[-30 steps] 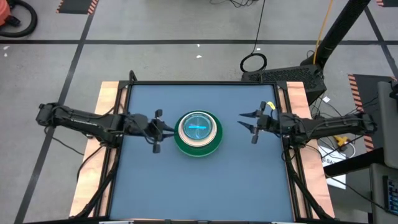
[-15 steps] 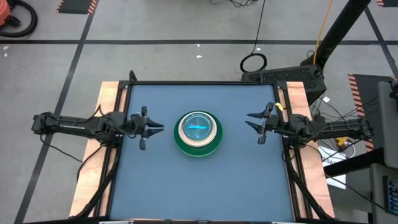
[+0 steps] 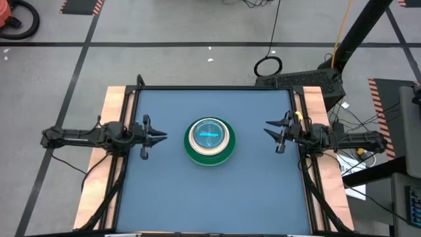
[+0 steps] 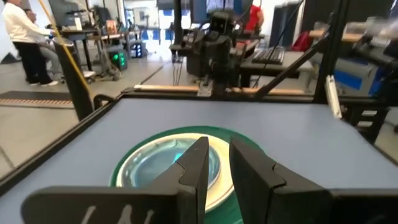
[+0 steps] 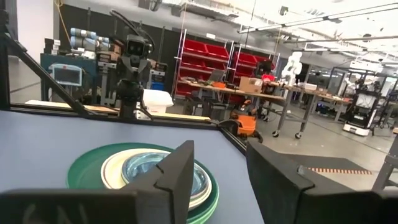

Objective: Stack plastic plates
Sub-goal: Return to Home Position

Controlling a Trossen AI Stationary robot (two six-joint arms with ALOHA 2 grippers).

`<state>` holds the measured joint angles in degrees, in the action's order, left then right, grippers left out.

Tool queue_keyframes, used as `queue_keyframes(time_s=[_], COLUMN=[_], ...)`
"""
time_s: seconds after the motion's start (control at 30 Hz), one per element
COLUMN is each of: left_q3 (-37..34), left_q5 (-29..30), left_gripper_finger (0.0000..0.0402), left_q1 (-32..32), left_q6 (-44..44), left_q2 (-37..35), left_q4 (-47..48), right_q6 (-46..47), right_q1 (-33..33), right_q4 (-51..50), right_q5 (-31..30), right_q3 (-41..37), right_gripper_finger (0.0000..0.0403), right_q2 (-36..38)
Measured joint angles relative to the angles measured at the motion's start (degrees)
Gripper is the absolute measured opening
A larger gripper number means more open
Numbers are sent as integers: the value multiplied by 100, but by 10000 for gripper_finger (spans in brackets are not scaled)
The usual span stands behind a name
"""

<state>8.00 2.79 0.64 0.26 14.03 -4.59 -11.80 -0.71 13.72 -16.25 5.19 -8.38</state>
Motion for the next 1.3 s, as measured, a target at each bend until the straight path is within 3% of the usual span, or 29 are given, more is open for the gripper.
queue_keyframes(time_s=[0.23, 0.4, 0.87, 1.07, 1.23, 1.3], left_q3=[-679, -746, -744, -742, -706, -680], left_q5=[-290, -295, -291, -291, -129, -26], left_gripper_finger=[72, 72, 72, 72, 72, 72], left_q1=[2, 1, 2, 3, 1, 1], left_q6=[-240, -233, -180, -381, -520, -421], left_q2=[-903, -1251, -1299, -1299, -1247, -1214], left_q4=[-417, 22, 242, 201, 427, 456], right_q6=[-114, -227, 59, 121, 625, 900], right_q1=[0, 0, 0, 0, 0, -2], right_q4=[262, 146, -350, -445, -1094, -1088], right_q5=[-13, -11, -21, -185, -765, -732], right_q3=[-348, -370, -108, -102, -263, -330], right_gripper_finger=[139, 139, 139, 139, 139, 139], right_q2=[607, 831, 832, 830, 821, 766])
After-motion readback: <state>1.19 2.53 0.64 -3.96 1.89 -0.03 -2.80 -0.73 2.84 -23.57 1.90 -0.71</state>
